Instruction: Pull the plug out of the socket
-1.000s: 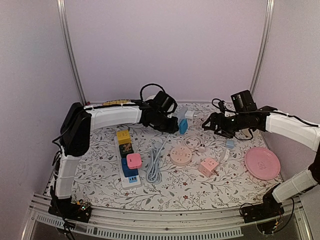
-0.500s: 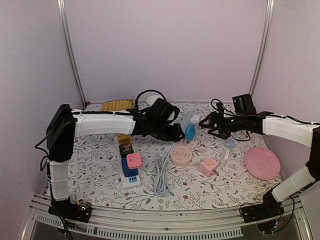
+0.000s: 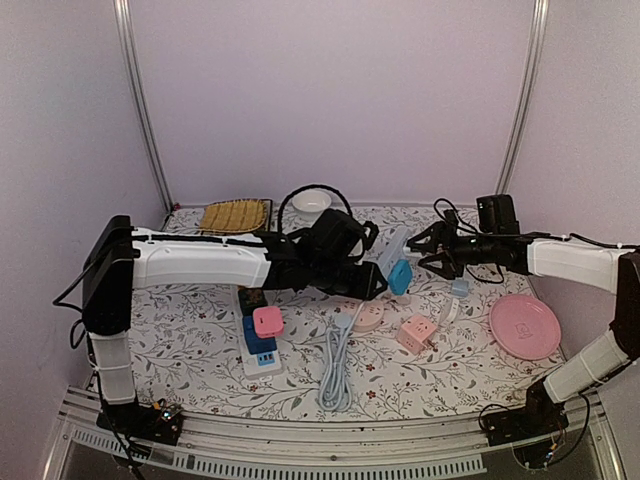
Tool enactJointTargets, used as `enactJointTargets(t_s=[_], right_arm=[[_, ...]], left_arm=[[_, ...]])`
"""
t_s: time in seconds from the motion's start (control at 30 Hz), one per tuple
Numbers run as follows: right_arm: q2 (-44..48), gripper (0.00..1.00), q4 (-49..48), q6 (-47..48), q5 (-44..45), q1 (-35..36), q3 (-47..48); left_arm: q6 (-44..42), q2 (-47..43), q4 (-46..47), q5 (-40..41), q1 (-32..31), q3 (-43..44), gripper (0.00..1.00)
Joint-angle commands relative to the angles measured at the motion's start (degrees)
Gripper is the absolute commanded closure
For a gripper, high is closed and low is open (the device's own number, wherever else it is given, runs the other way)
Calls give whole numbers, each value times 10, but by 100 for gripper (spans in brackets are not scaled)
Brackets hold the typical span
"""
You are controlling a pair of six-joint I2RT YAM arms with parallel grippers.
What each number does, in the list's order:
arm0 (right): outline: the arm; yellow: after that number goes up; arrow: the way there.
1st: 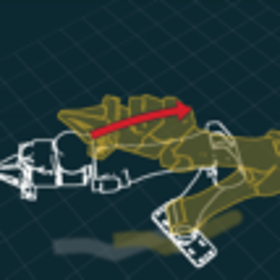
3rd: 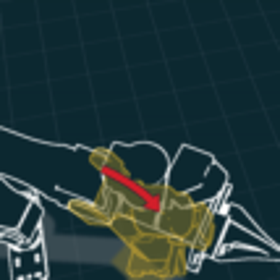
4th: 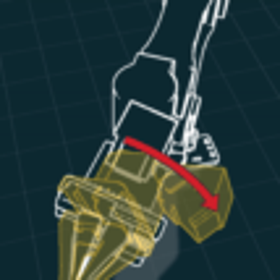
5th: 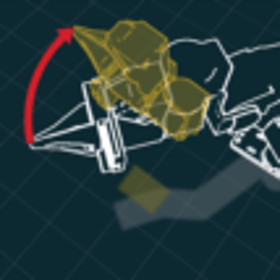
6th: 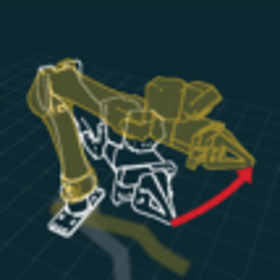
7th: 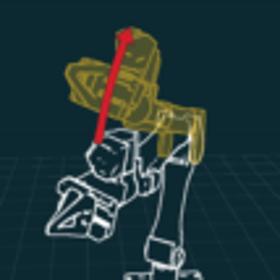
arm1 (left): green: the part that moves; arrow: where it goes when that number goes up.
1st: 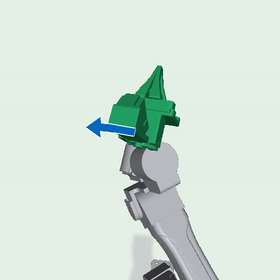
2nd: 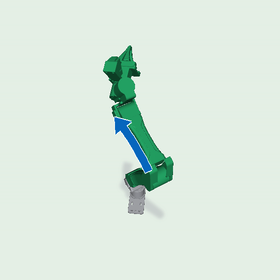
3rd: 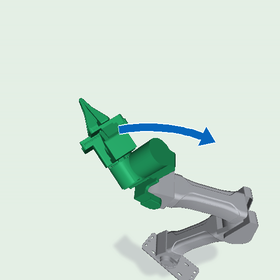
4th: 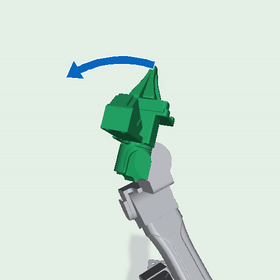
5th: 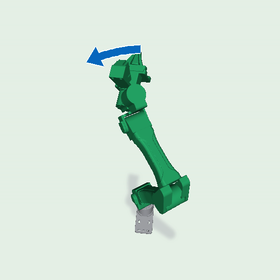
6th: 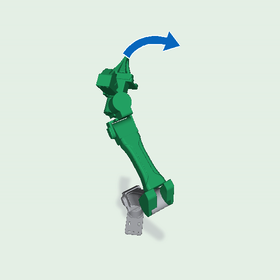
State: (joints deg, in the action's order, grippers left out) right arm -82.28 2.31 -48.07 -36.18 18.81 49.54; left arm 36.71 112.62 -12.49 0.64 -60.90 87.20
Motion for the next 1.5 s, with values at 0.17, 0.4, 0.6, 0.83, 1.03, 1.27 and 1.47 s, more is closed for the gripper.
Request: enactJointTargets(t_s=[0.17, 0.4, 0.6, 0.83, 1.03, 1.27, 1.47], right_arm=[[-4, 45, -62, -51, -21, -4, -10], [1, 75, -76, -66, -25, -3, -19], [5, 96, -79, -74, -31, -4, -24], [11, 97, -80, -73, -39, -2, -19], [19, 97, -59, -50, -24, 14, -3], [24, 97, -15, 0, -2, 26, 16], [-8, 97, -17, -18, -92, -15, 9]], left_arm=[[-22, -24, 38, 16, -11, 8, 100], [-25, -31, 35, 23, -12, -5, 100], [5, -33, -8, 79, -12, -5, 100], [60, -15, -71, 140, -9, 9, 100], [106, -5, -104, 127, 5, 19, 100], [111, -5, -102, 115, 19, 16, 100], [89, 15, -129, 148, 19, 21, 100]])
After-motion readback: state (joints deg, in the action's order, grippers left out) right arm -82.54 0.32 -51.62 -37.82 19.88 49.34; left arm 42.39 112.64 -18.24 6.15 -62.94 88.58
